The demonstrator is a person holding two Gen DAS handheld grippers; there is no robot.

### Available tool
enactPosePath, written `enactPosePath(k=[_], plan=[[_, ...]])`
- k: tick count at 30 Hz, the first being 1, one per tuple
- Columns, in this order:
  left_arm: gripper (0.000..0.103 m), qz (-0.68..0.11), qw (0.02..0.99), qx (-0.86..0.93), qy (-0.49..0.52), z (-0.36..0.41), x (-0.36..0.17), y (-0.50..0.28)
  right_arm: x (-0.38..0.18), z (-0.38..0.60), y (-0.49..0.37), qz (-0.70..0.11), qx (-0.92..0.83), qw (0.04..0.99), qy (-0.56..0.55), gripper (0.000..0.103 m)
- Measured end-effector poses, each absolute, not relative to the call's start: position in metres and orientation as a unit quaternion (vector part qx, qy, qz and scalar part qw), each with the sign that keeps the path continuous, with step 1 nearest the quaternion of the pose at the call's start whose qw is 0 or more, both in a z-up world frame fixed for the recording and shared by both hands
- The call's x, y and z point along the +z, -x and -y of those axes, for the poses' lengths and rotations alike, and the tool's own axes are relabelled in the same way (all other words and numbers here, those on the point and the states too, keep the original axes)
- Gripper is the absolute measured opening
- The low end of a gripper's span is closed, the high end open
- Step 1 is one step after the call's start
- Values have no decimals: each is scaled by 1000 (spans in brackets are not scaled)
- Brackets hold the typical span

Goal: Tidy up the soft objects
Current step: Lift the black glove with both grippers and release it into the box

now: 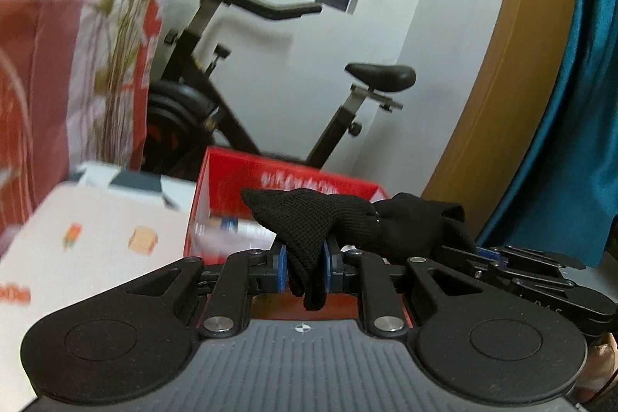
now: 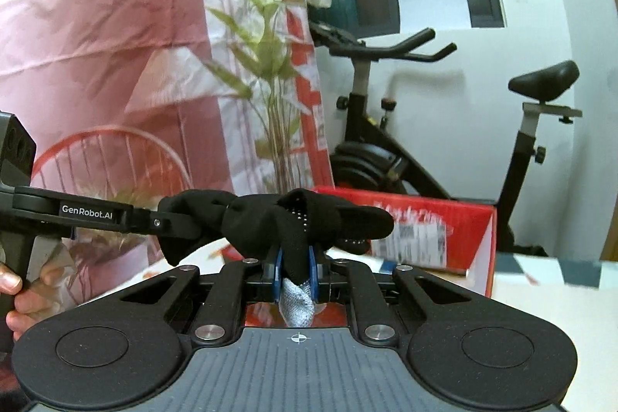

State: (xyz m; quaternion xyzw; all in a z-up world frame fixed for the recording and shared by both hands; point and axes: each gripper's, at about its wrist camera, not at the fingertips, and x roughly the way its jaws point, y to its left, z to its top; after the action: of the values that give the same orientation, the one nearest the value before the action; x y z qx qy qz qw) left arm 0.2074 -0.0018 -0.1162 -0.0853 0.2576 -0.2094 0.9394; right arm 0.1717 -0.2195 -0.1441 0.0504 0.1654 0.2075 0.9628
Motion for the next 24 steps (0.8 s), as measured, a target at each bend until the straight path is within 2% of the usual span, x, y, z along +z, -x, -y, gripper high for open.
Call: enactPosePath(k=[4, 8, 14, 24], plan=[[19, -249, 942, -215, 70, 12, -102, -238, -131, 221, -205, -168, 199, 964, -41, 12], [19, -278, 935, -205, 80, 17, -107, -280, -132, 226, -250, -194, 189, 961, -60, 12], [19, -330, 922, -191, 63, 29, -131, -325, -157, 225, -313, -259, 162, 949, -72, 12], [19, -389, 904, -170, 42, 31, -164, -371, -200, 217, -357, -338, 140, 927, -83, 12]])
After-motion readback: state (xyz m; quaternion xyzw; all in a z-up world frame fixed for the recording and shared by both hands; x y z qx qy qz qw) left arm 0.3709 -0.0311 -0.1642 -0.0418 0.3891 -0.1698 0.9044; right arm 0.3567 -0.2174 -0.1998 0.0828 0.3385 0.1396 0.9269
